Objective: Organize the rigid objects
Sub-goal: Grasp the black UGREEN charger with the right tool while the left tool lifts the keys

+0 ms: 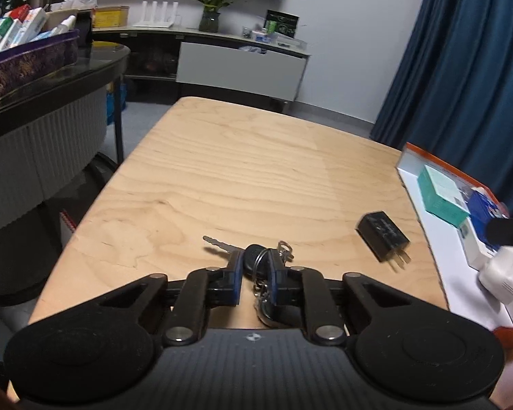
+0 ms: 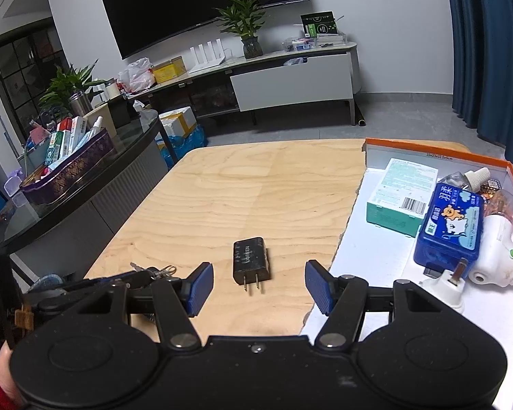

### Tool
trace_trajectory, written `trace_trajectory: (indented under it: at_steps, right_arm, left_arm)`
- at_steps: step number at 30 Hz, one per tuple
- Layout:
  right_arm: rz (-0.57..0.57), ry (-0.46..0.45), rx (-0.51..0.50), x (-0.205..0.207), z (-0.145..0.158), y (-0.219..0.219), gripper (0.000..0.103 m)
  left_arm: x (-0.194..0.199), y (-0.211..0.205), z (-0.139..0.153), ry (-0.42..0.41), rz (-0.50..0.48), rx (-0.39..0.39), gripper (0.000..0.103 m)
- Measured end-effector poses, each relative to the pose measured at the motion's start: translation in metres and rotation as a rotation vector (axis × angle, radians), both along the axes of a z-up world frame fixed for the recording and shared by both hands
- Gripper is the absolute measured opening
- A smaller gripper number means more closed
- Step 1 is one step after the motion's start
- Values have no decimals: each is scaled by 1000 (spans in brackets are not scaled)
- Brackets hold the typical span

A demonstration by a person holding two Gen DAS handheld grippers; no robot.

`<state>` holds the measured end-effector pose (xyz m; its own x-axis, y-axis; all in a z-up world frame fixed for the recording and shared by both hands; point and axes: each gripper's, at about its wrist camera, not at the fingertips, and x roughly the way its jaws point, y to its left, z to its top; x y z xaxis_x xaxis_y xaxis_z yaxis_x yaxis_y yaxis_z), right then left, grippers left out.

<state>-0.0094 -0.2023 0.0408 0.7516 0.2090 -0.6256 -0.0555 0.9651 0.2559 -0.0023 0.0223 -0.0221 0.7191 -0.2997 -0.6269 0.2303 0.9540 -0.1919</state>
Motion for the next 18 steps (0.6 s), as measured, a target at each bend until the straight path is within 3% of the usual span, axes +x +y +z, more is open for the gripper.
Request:
trace_trajectory:
  at_steps: [3,10,14,18]
  right_arm:
    - [5,2,-8,4,-1,6,72]
    - [10,9,-16,12,-2,13,72]
    - [11,18,-24,16,-5,17,72]
    - [23,21,-46,16,-6,21,72]
  left_arm:
    - [-8,-7,3,-36,-24,49,12]
    - [-11,2,18,-82,-33,-64,7]
    - [-11,6,16,-63,-34,-90,7]
    - [-11,13,14,7,-36,-138,11]
